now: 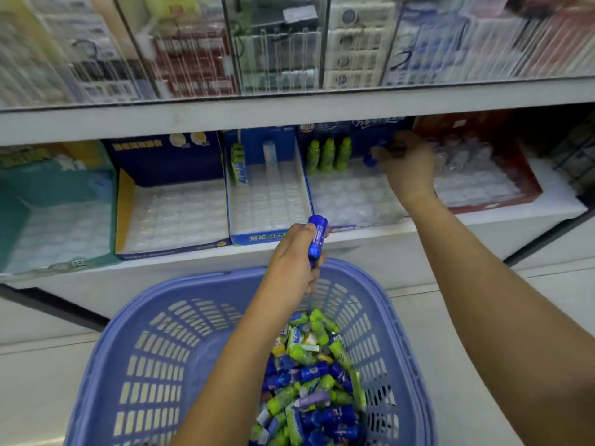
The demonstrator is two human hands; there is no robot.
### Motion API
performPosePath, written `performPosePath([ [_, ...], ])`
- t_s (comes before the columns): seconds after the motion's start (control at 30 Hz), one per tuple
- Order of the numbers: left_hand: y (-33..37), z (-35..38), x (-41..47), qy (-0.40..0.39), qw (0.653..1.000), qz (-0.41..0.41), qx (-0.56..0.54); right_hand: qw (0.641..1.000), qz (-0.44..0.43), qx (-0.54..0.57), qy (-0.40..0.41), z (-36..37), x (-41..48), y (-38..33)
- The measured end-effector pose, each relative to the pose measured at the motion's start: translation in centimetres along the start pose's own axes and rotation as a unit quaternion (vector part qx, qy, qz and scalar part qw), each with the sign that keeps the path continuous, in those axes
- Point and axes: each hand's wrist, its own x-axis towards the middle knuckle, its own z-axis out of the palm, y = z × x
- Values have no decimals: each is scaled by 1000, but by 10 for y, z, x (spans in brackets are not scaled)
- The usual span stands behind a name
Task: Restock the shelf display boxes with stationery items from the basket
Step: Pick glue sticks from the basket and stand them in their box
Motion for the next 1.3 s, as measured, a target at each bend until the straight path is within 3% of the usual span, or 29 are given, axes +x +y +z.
performPosePath([
  [0.13, -1, -1, 2, -8, 999, 10, 34, 994, -52, -74, -60, 13, 20, 5],
  [0.33, -6, -4, 5, -3, 993, 67, 100, 974, -109, -181, -78, 25, 23, 8],
  [0.47, -5, -1, 7, 13, 987, 115, 111, 967, -96, -214, -102, 29, 25, 8],
  [0.7, 8, 4, 14, 122, 980, 145, 64, 967, -29, -218, -128, 12, 22, -11],
  [0.8, 16, 4, 21, 130, 973, 151, 116, 978, -72, -167, -104, -14, -7, -32],
  [0.87, 20, 5, 27, 137, 968, 151, 143, 970, -131, -99, -180, -32, -38, -49],
  [0.97, 27, 12, 30, 143, 961, 160, 175, 909, -279, -179, -252, -42, -79, -67],
  [1.1, 32, 23, 36, 144, 952, 182, 198, 878, -328, -250, -242, -31, -84, -69],
  [1.2, 30, 29, 39, 83, 941, 196, 261, 918, -284, -220, -168, -27, -65, -51],
  [1.3, 14, 35, 37, -18, 867, 214, 449, 974, -140, -172, -54, -25, -30, -29],
])
